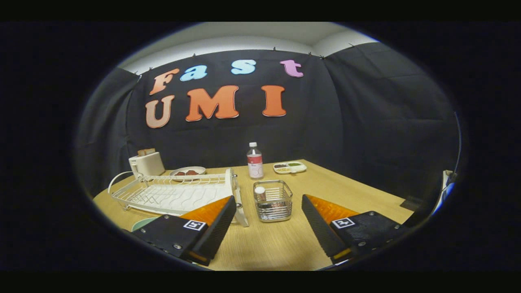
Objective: Take the plate from the dish rack, then take the spoon from the basket and place it into the plate.
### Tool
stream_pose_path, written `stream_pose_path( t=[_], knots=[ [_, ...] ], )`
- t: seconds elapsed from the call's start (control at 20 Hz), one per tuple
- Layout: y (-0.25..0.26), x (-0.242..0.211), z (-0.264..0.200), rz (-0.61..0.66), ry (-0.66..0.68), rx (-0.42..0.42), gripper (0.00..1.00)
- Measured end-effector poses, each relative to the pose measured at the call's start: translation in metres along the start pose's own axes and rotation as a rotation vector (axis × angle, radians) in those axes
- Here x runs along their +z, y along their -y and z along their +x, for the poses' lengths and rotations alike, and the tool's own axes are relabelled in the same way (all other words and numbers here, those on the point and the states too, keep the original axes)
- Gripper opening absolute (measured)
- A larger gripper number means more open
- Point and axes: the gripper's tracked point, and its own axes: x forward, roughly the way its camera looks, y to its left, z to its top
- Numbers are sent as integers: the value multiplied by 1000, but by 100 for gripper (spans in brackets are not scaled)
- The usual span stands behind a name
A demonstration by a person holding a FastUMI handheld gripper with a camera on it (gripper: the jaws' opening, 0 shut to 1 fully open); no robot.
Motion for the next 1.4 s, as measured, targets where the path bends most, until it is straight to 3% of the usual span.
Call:
stream_pose_path(
  t=[0.15, 0.6, 0.8, 0.9, 1.0, 1.1, 1.2, 1.4],
  knots=[
    [-7, 3, 7, -11, 19, 28, 87],
    [-14, -7, 40, 9, -17, 42, 48],
    [-15, -12, 50, -13, -42, 28, 36],
    [-23, -14, 51, -6, -50, 63, 29],
    [-26, -17, 56, 3, -52, 77, 29],
    [-18, -21, 61, -12, -60, 39, 29],
    [-11, -17, 62, -24, -43, 7, 13],
    [-8, -7, 59, -6, -11, 9, 6]
  ],
)
